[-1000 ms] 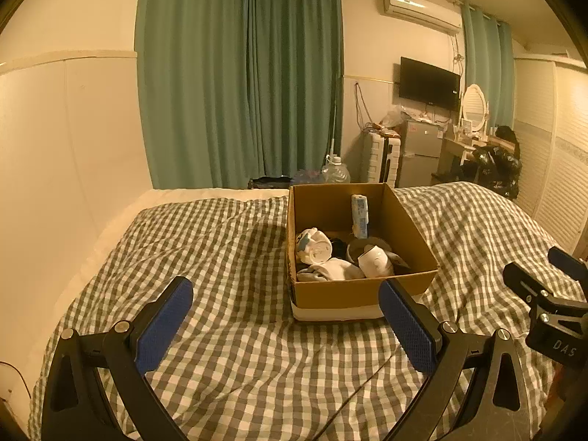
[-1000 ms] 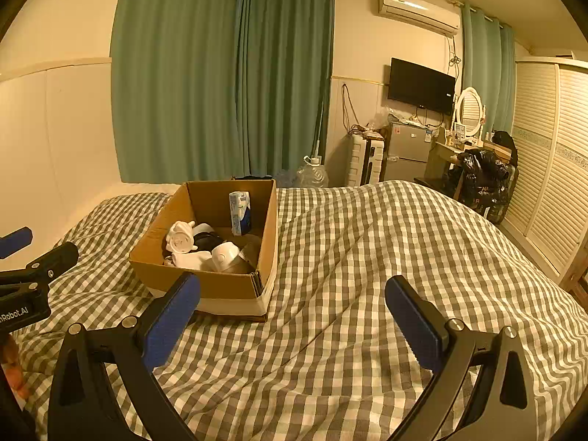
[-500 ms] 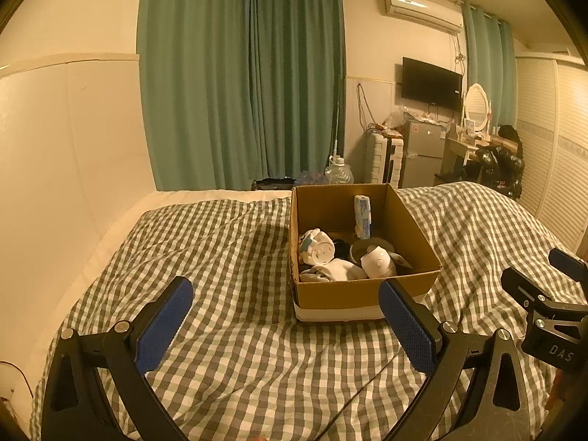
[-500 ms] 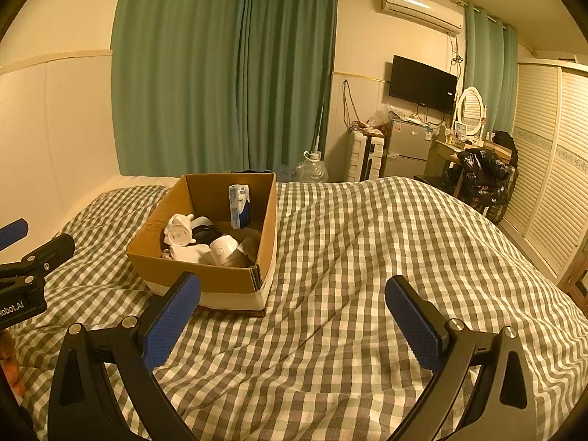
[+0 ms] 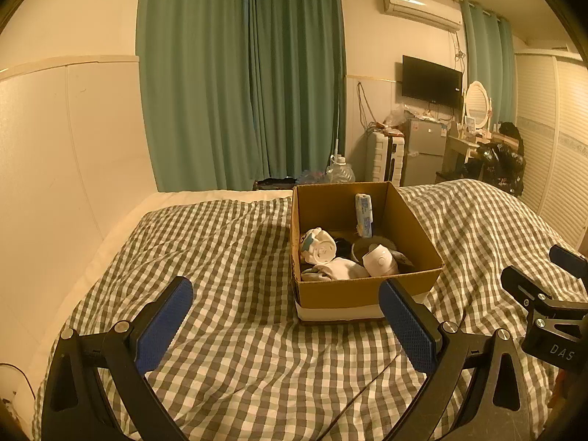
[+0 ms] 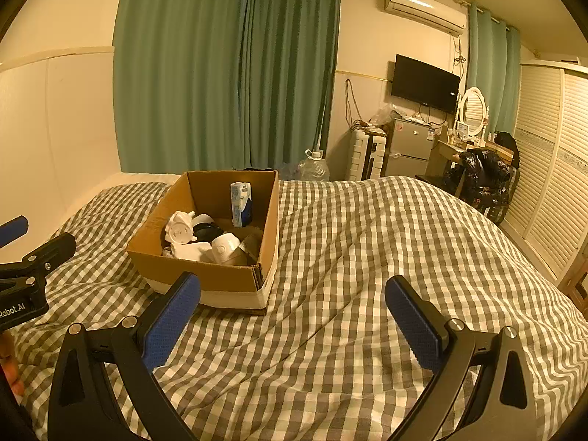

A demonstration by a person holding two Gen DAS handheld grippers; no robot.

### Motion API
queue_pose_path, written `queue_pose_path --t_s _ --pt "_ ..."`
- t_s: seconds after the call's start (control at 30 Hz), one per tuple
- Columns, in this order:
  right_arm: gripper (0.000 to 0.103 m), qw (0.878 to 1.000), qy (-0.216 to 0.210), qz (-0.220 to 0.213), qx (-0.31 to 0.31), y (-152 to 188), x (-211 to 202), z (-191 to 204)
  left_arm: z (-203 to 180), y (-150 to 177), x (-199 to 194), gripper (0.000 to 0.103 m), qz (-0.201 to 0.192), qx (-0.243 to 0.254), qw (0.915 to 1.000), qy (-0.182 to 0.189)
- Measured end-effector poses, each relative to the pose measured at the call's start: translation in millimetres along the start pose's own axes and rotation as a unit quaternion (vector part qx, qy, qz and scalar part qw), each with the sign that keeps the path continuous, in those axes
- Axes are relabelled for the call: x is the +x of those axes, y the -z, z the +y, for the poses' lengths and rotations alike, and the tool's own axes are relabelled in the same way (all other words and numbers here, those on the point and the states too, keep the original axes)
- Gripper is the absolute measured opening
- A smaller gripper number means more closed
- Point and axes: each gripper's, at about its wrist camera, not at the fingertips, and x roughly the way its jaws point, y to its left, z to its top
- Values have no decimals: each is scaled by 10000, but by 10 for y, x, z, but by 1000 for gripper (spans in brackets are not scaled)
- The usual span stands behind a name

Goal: Organize objects

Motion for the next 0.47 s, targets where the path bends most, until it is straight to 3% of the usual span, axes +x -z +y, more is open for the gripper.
queue_pose_path --t_s 0.47 --pt "101 10000 79 -35 20 12 -3 -19 -3 20 29 103 14 16 10000 -89"
